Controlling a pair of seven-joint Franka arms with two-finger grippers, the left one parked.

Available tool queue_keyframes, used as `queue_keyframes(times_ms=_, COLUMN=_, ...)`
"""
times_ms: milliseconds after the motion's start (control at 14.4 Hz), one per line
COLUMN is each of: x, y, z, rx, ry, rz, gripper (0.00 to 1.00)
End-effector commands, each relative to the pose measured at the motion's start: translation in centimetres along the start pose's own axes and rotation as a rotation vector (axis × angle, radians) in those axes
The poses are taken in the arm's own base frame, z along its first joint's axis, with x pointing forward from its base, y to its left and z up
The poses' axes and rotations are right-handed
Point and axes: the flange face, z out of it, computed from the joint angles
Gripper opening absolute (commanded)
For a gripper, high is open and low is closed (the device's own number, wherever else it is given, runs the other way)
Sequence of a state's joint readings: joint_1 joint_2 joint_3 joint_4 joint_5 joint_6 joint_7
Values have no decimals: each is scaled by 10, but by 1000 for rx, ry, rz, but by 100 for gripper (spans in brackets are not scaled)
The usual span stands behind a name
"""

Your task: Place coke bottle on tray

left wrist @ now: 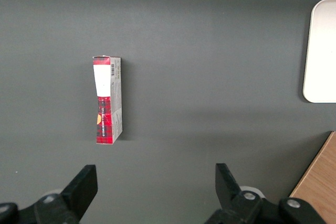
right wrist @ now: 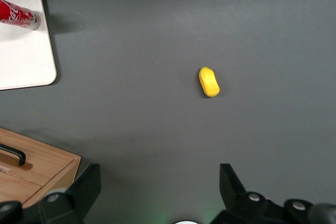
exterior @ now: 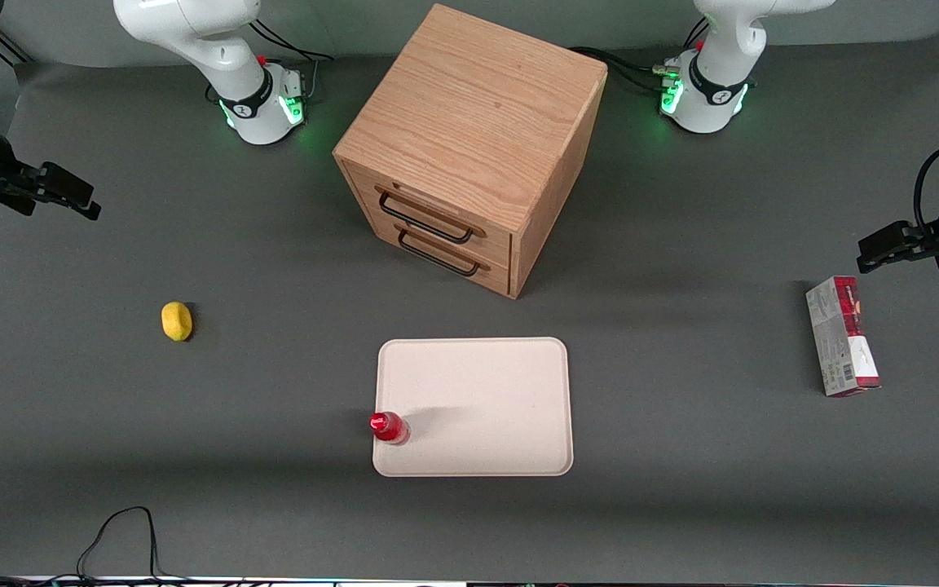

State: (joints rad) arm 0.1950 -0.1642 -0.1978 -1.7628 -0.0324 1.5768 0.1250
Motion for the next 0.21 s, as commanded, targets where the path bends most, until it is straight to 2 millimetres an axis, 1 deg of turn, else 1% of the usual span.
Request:
queue_keyframes(times_ms=0, x=-2, y=-13, z=8, rx=20, ry=-13, rz=-13, gripper=100)
queue_keyframes(times_ms=139, x=1, y=-18, z=9, rx=16, ry=-8, rz=-20, gripper=100)
